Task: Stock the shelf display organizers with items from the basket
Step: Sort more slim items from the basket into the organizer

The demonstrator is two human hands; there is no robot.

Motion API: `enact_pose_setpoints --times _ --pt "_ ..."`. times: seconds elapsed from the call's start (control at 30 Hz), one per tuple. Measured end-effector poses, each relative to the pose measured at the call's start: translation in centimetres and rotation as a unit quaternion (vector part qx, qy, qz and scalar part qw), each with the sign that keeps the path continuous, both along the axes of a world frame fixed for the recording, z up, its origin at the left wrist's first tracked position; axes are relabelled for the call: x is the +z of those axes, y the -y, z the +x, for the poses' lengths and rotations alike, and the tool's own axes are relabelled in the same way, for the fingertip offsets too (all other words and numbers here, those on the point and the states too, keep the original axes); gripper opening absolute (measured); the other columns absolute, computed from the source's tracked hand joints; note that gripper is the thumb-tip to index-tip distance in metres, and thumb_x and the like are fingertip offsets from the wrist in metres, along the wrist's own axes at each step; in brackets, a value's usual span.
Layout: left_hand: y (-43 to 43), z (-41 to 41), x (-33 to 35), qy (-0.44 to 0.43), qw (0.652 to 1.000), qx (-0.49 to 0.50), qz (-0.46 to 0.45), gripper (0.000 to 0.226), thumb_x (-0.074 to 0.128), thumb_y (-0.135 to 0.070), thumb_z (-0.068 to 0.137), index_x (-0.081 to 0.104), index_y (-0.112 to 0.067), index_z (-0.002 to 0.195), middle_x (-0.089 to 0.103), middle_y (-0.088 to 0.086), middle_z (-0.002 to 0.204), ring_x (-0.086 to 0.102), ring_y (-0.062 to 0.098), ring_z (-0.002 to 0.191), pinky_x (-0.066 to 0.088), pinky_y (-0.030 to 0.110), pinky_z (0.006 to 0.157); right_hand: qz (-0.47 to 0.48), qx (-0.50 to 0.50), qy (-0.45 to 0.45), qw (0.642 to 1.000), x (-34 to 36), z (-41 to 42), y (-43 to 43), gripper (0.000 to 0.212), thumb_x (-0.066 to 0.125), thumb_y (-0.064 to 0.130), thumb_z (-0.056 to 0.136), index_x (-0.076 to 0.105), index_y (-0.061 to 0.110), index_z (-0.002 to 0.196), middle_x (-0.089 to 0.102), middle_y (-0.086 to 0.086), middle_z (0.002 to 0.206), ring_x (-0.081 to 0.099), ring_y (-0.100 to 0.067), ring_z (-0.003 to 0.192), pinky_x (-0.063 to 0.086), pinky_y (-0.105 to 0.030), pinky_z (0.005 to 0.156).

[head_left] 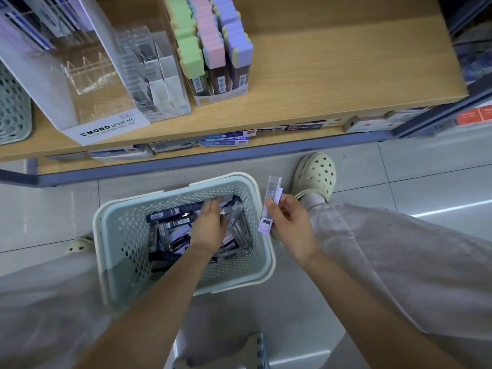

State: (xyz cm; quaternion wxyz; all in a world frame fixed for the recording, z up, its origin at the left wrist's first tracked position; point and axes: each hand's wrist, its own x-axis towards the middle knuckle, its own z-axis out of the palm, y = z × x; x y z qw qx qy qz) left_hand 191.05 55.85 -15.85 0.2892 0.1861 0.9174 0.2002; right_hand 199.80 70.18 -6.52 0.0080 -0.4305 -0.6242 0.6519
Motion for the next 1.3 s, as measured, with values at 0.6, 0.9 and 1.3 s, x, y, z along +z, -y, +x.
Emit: enact_pose_setpoints --times 0.6,0.9,1.3 --pt "-1.6 0.3 -1.3 0.070 0.997 0.032 0.003 0.037 0.061 -0.027 0.090 0.054 -0.013 0.124 0.043 0.005 0.128 0.055 0.024 0.103 0.045 0.031 0.075 -0.013 -0.003 0.013 1.000 -1.0 -0.3 -0.2 0.018 0.058 0.029 0.091 0.055 0.018 0.078 0.056 -0.012 0.078 0.052 -0.020 0.073 0.049 -0.046 0.076" --pt "-2.8 -0.6 -1.2 0.081 0.993 0.025 -0.081 0.037 0.058 -0.024 0.092 0.052 -0.005 0.124 0.050 0.016 0.126 0.053 0.033 0.109 0.045 0.038 0.079 0.004 0.011 0.025 1.000 -0.6 -0.4 -0.5 0.022 0.056 0.027 0.092 0.057 0.005 0.086 0.057 -0.018 0.079 0.051 -0.016 0.071 0.045 -0.035 0.072" --pt "-0.4 2.0 7.3 0.234 0.899 0.270 0.253 0.008 0.037 -0.002 0.098 0.039 -0.006 0.104 0.052 0.007 0.061 0.055 0.012 0.048 0.049 0.019 0.049 0.068 0.111 0.017 0.991 2.0 0.6 0.4 0.017 0.044 0.025 0.098 0.048 0.016 0.085 0.050 0.007 0.069 0.051 -0.007 0.066 0.040 -0.027 0.069"
